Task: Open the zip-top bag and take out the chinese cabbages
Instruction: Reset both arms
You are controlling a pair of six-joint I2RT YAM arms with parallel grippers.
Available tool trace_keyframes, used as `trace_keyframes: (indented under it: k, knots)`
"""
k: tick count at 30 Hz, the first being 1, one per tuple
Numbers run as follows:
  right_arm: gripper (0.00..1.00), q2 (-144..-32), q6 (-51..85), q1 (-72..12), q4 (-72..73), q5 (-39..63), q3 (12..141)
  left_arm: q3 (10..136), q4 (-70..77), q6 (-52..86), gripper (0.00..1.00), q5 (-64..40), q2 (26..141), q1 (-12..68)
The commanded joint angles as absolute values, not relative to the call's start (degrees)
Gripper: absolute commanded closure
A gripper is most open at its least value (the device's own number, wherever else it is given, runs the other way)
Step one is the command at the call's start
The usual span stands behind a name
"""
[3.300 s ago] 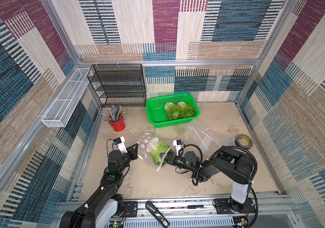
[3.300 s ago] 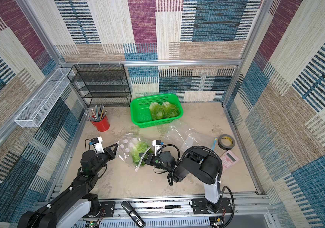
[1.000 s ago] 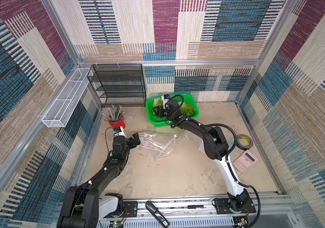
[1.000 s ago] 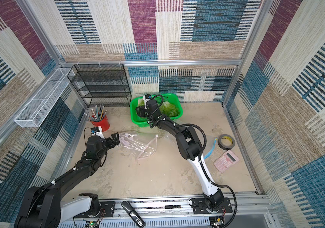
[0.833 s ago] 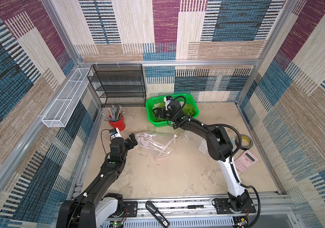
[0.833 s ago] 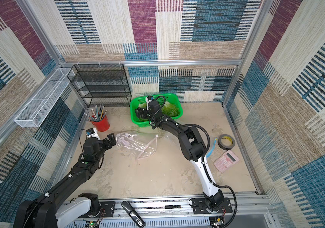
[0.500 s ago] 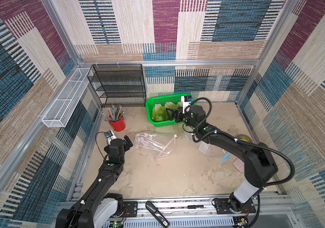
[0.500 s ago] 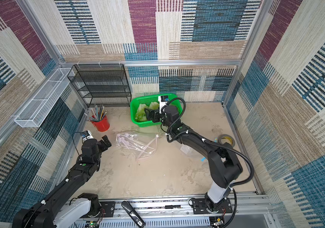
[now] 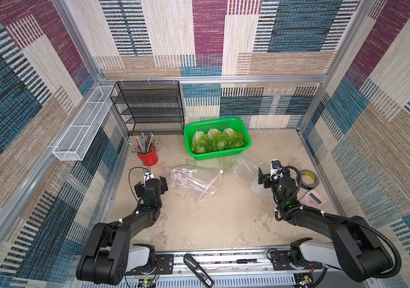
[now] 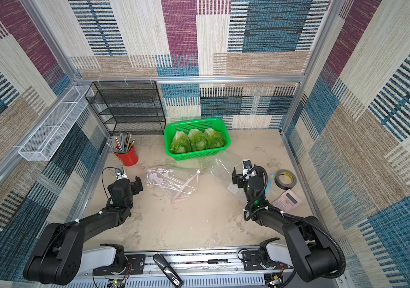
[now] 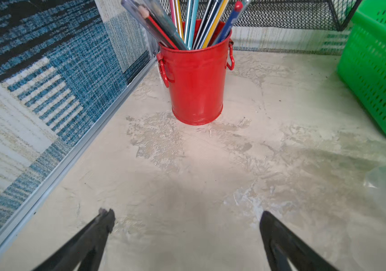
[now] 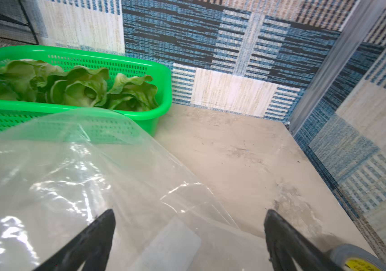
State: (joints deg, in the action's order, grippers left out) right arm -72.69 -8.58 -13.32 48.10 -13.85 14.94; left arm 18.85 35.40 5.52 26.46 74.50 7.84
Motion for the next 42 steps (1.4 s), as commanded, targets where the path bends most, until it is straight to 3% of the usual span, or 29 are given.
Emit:
trace_keyframes:
  k: [1, 6, 9, 14, 15, 16, 18, 42]
  knots:
    - [0.01, -75.7, -8.0, -11.0, 62.8, -11.1, 12.5, 19.6, 45.4, -1.8, 0.01, 21.7, 76.7, 7.7]
    - [0.01, -83.2, -8.7, -8.1, 68.9, -8.6, 13.3, 13.3, 73.6, -3.9, 0.00, 17.9, 91.4, 5.6]
    - [0.01, -84.6, -6.4, -5.3, 65.5, -5.8, 15.5, 14.9, 61.8, -1.3, 0.01, 16.8, 85.9, 5.0]
    - [0.01, -86.6, -1.3, 1.1, 66.1, 3.5, 15.8, 22.4, 49.1, -0.5, 0.17, 14.4, 87.1, 3.3]
    - [0.01, -86.6, -1.5, 1.3, 66.8, 3.9, 15.4, 22.1, 49.7, -0.4, 0.02, 15.1, 87.3, 3.3]
    - [0.01, -87.0, -1.7, 1.2, 68.4, 4.6, 14.6, 21.4, 52.6, -0.9, 0.00, 15.4, 88.1, 3.3]
    - [0.01, -88.8, -1.6, 1.3, 75.7, 4.3, 11.9, 21.4, 52.6, -0.6, 0.00, 15.2, 87.9, 3.3]
    - [0.01, -88.1, -1.5, 1.3, 73.6, 3.4, 12.2, 21.5, 53.1, -1.0, 0.00, 15.0, 88.3, 3.3]
